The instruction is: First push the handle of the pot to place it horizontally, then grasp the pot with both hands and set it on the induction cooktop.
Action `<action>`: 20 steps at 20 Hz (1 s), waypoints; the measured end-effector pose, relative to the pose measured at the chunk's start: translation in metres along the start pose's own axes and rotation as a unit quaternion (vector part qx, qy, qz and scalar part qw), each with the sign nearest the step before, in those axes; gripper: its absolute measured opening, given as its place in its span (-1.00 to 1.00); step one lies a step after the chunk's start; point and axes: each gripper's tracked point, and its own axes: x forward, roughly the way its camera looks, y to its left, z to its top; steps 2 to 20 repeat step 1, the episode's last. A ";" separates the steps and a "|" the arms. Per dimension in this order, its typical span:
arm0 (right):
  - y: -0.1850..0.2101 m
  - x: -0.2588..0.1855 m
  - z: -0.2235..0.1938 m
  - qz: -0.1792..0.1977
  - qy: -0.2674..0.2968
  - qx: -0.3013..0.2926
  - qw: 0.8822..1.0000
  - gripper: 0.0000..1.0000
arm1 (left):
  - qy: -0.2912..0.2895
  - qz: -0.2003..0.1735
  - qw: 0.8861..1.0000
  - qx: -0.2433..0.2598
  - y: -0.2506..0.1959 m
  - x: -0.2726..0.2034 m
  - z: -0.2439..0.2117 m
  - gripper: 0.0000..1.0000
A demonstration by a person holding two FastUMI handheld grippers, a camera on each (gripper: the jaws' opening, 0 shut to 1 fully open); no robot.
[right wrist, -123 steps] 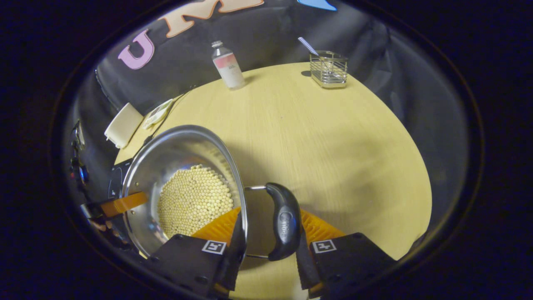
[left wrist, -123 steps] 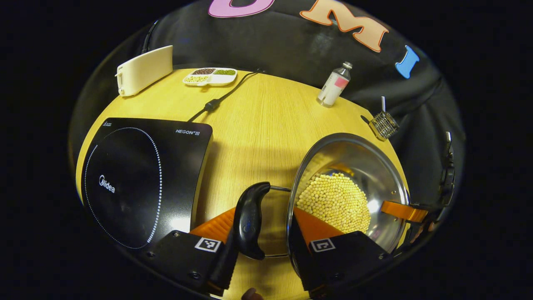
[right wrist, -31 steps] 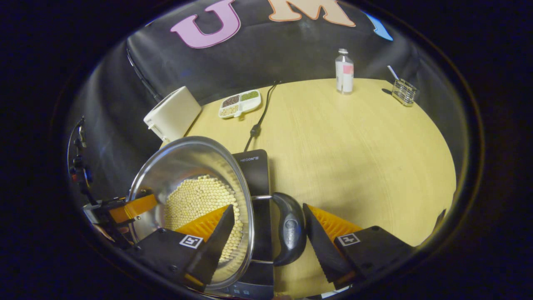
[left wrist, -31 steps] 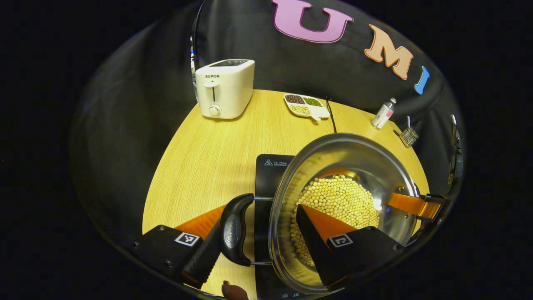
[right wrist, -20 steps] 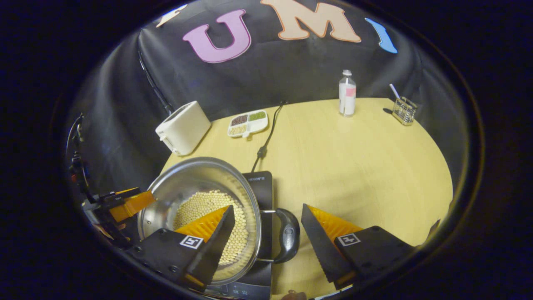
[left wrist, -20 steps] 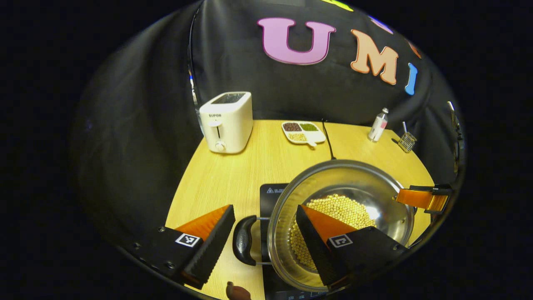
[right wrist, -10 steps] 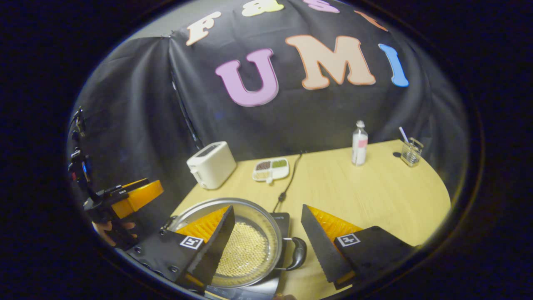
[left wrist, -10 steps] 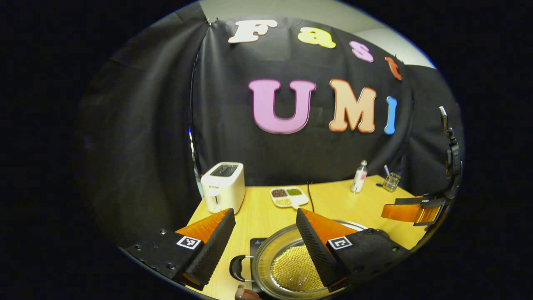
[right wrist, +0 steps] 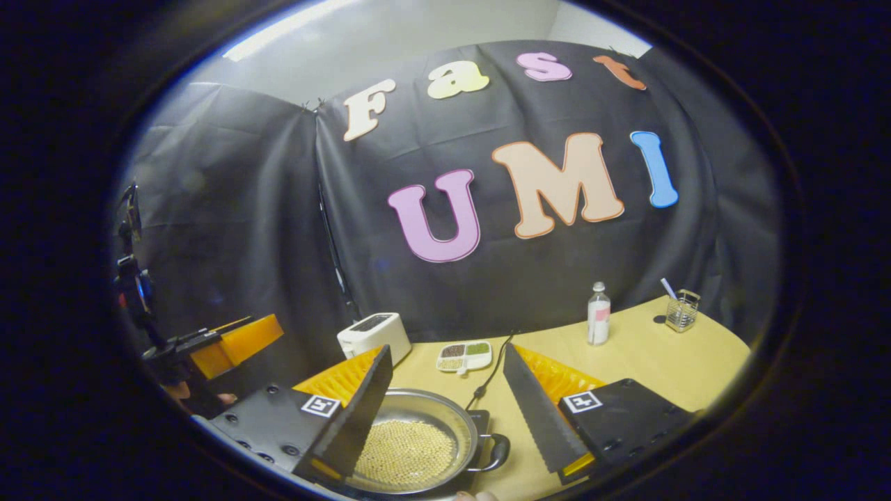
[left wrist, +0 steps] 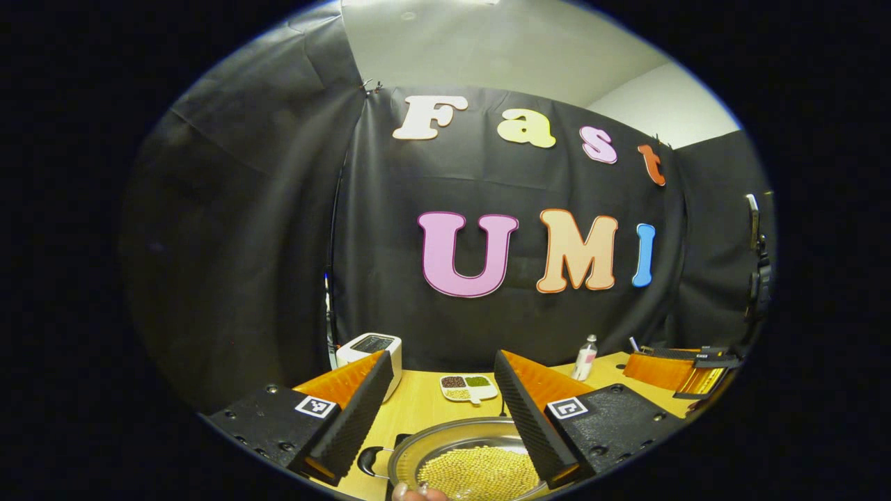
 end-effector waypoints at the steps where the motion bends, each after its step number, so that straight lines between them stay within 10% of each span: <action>1: -0.001 -0.003 0.000 -0.001 -0.004 -0.004 1.000 0.87 | -0.001 -0.002 1.000 -0.002 -0.005 -0.002 0.001 0.80; 20: -0.001 -0.003 0.000 -0.001 -0.004 -0.004 1.000 0.87 | -0.001 -0.002 1.000 -0.002 -0.005 -0.002 0.001 0.80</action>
